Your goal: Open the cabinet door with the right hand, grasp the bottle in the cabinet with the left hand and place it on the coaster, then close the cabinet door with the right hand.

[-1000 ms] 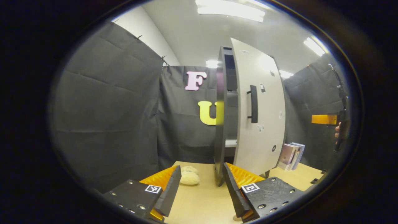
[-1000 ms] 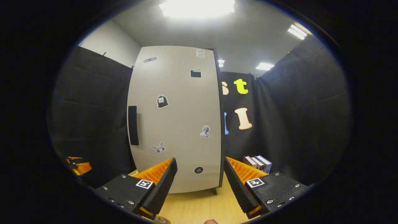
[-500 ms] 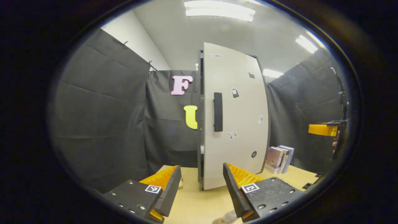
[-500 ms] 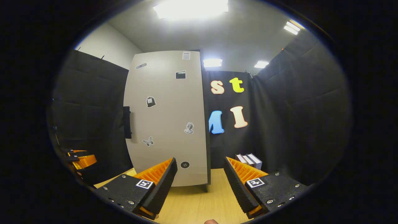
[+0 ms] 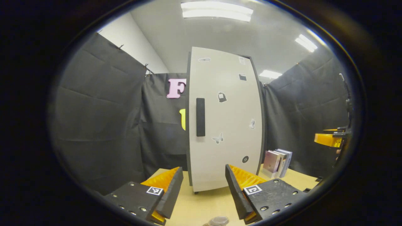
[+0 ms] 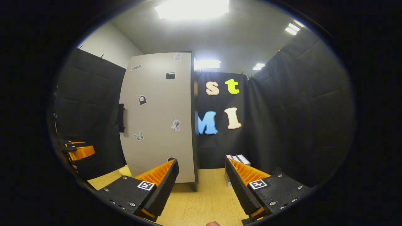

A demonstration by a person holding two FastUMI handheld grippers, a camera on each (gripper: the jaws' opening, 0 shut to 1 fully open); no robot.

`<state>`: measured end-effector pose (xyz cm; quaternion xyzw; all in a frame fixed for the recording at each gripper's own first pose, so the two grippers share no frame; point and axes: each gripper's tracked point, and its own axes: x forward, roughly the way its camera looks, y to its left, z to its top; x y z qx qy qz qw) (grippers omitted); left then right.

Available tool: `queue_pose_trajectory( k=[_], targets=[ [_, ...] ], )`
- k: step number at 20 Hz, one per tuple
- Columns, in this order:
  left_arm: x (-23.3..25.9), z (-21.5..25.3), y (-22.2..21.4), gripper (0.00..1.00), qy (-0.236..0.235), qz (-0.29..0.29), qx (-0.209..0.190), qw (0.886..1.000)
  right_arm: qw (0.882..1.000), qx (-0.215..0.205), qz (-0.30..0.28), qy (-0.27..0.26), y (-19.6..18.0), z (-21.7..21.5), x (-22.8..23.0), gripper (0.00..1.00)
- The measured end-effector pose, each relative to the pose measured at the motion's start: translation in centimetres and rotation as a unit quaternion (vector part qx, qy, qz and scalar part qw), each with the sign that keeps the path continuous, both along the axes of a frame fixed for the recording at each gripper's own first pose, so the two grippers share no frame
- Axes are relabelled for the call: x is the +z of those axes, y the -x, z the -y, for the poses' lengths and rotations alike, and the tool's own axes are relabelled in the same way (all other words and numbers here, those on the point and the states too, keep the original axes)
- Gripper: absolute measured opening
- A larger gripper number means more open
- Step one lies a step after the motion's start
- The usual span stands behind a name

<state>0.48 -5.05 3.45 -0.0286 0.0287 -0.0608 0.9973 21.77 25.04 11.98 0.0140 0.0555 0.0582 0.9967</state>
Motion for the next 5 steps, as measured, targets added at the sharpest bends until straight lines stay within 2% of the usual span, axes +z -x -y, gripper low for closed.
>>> queue_pose_trajectory(
  k=[5],
  targets=[
    [0.11, 0.25, 0.31, 0.82, -0.003, 0.000, 0.005, 1.000, 1.000, 0.003, 0.014, -0.004, 0.12, -0.08, 0.65, 0.93]
  ],
)
